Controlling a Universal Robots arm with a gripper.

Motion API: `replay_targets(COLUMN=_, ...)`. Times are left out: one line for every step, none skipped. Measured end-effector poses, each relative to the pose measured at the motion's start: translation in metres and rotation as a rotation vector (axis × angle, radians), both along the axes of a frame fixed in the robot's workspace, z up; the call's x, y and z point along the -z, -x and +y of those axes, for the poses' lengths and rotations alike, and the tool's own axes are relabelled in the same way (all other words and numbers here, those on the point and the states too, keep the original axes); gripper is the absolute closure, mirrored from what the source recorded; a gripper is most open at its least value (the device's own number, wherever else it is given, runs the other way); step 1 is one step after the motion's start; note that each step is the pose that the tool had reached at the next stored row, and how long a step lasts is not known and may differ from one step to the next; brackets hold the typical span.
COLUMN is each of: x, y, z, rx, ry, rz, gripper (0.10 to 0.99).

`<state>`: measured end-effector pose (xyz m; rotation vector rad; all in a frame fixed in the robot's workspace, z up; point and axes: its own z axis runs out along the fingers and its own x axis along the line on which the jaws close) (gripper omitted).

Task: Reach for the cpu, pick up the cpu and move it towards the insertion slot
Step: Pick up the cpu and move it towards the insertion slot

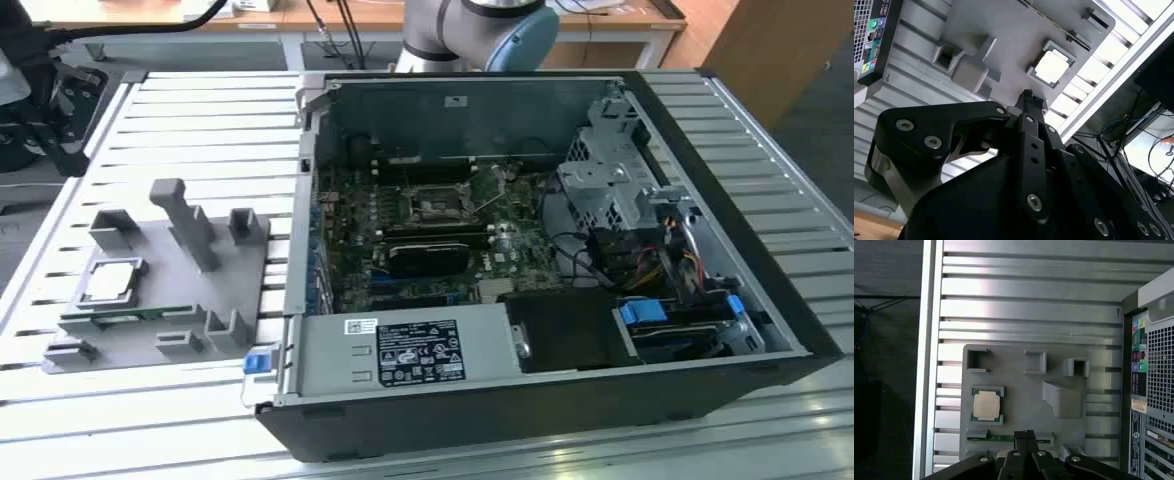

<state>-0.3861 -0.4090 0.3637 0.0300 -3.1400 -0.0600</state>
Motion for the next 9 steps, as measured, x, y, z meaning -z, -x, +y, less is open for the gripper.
replay_targets(x=0.0000, y=0.0000, z=0.0000, rx=0.000, ry=0.000, rz=-0.0001, gripper=0.980)
replay_targets(x=0.0000, y=0.0000, z=0.0000, rx=0.000, ry=0.000, rz=0.0000, gripper=0.980)
replay_targets(x=0.0000, y=0.0000, z=0.0000, rx=0.000, ry=0.000, rz=0.0000, gripper=0.980)
replay_targets(x=0.0000, y=0.0000, z=0.0000, rx=0.000, ry=0.000, rz=0.0000, gripper=0.980)
replay_targets(x=0.0000, y=0.0000, z=0.0000, rx=0.000, ry=0.000, rz=0.0000, gripper=0.980)
replay_targets(x=0.0000, y=0.0002, z=-0.0001, rx=0.000, ry=0.000, rz=0.0000, gripper=0.980)
replay_targets(x=0.0001, y=0.0008, z=-0.0001, rx=0.000, ry=0.000, rz=-0.0001, gripper=0.980)
replay_targets(x=0.0000, y=0.0015, z=0.0000, rx=0.000, ry=0.000, rz=0.0000, gripper=0.980)
replay_targets(x=0.0000, y=0.0022, z=0.0000, rx=0.000, ry=0.000, rz=0.0000, gripper=0.980)
